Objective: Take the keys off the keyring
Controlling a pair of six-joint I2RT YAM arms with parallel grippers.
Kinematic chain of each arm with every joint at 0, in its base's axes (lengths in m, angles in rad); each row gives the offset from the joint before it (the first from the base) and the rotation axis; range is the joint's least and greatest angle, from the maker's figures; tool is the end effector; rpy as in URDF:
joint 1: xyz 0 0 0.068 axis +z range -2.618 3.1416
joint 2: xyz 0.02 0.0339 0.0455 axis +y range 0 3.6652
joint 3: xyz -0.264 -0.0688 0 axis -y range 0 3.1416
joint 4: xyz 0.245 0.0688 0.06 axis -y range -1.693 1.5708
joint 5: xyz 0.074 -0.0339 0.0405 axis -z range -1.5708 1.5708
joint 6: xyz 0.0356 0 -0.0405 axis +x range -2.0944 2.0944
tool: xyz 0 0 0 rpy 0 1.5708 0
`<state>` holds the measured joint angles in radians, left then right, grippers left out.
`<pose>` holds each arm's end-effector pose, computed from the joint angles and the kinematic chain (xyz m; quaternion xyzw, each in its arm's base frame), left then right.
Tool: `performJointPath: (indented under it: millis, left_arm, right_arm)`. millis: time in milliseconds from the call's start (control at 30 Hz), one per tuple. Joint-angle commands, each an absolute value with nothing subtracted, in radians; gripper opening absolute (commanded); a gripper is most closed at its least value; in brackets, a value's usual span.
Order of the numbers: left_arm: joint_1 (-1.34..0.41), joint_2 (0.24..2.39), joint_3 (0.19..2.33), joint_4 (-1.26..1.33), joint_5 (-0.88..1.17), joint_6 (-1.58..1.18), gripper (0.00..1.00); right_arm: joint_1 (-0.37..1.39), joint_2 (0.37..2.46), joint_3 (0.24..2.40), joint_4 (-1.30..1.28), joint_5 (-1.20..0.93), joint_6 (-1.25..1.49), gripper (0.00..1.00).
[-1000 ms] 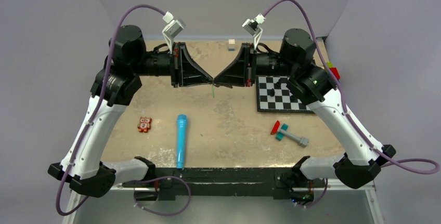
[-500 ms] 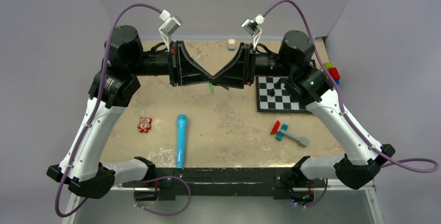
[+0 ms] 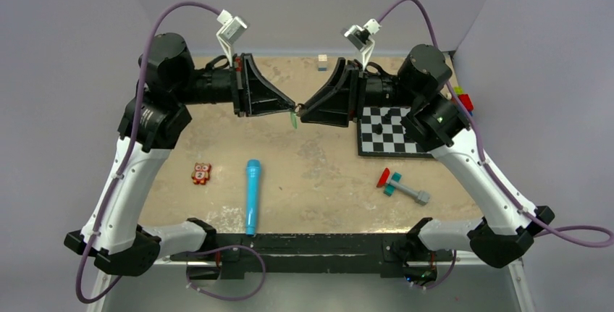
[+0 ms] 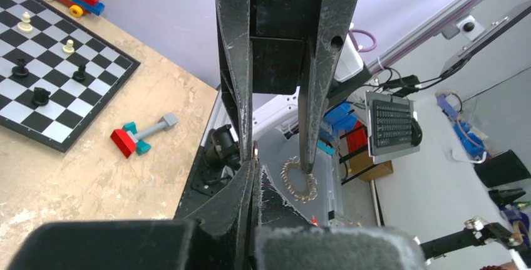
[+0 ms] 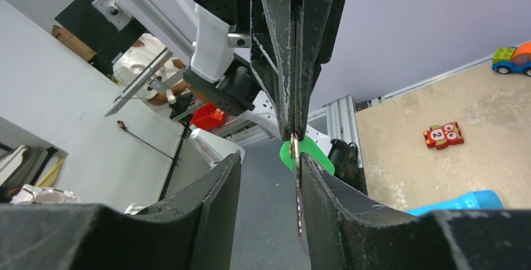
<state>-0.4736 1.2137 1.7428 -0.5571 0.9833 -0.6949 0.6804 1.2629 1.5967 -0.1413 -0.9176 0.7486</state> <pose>0.1668 -0.1188 0.5337 0.2573 0.6645 -0.6213 0.3259 0.1732 0.1765 0.5203 -0.3222 0.5814 0.6661 0.3382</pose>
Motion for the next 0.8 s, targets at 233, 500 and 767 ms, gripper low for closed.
performJointPath:
  millis: [233, 500, 767]
  left_arm:
    - [-0.472, 1.230, 1.806, -0.538, 0.951, -0.818, 0.00]
    - [-0.472, 1.223, 1.801, -0.501, 0.954, -0.870, 0.00]
    - [-0.472, 1.220, 1.798, -0.460, 0.962, -0.915, 0.00]
  right_arm:
    - [0.677, 1.245, 1.591, -0.039, -0.949, 0.791, 0.41]
    - [0.677, 1.257, 1.606, -0.034, -0.951, 0.791, 0.25]
    - [0.677, 1.256, 1.599, -0.021, -0.953, 0.790, 0.13]
